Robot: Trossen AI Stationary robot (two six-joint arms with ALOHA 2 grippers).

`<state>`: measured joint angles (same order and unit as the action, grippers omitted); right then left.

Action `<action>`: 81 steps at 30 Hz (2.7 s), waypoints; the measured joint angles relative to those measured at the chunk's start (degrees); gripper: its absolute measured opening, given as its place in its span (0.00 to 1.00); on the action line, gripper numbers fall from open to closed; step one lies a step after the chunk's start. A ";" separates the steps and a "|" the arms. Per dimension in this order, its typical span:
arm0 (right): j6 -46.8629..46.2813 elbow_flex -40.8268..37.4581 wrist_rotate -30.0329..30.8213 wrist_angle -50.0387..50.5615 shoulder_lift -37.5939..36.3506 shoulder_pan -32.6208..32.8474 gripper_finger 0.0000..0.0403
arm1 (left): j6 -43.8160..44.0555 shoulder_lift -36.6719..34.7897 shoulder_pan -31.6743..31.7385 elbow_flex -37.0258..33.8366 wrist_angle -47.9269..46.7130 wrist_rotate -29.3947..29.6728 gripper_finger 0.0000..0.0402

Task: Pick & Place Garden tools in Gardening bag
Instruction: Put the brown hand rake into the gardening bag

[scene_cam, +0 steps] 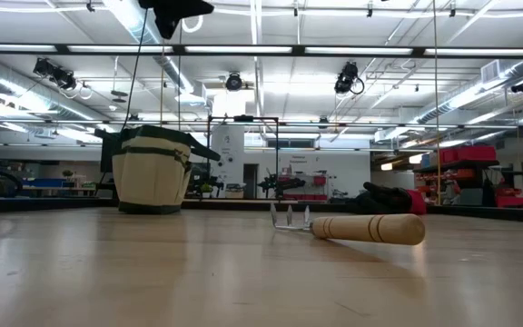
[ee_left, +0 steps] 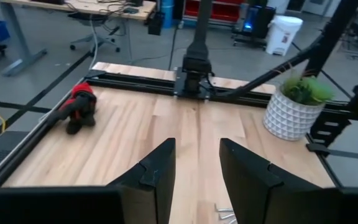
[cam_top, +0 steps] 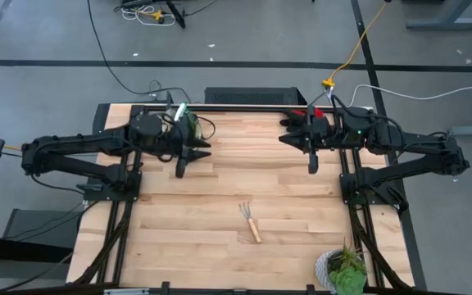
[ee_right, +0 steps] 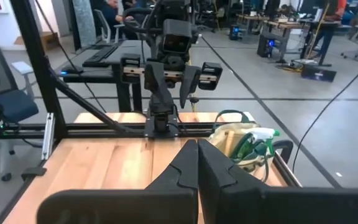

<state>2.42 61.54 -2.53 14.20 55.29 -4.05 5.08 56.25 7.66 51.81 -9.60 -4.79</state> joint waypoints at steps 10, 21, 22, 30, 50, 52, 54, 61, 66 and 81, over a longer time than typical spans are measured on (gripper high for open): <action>1.05 0.02 -0.03 0.02 2.77 3.27 0.00 | -0.04 -0.14 -1.22 0.00 -0.07 2.28 0.33; 2.68 0.00 0.05 -0.02 8.52 7.08 0.00 | -0.39 -0.15 -1.20 0.00 -0.10 3.69 0.33; 2.78 0.01 0.05 0.02 8.90 7.30 0.00 | -0.38 -0.15 -1.20 0.00 -0.10 3.68 0.33; 2.65 0.00 0.07 -0.05 12.42 8.20 0.02 | -0.37 -0.15 -1.20 0.00 -0.05 3.68 0.33; 1.05 0.00 -3.10 -1.14 13.94 9.56 0.37 | 0.24 -0.17 -1.20 -0.02 -0.05 3.68 0.33; 0.86 0.00 -3.10 -1.14 13.94 9.80 0.40 | 0.26 -0.17 -1.20 -0.02 -0.05 3.68 0.33; 0.50 0.00 -3.10 -1.14 13.94 9.91 0.43 | 0.22 -0.17 -1.20 -0.03 -0.05 3.68 0.33; 0.99 3.79 -2.97 3.32 14.68 9.91 0.46 | 0.20 -0.20 -1.20 -0.04 -0.08 3.68 0.33; 2.42 8.83 -3.19 10.38 17.39 9.91 0.46 | 0.17 -0.22 -1.20 -0.04 -0.08 3.68 0.33; 13.30 18.56 -5.98 23.54 25.73 10.16 0.46 | 0.09 -2.47 -1.08 -0.07 -0.30 4.74 0.33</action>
<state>15.72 80.09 -8.51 37.74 81.01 6.11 5.17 53.78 6.58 51.75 -9.90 -0.05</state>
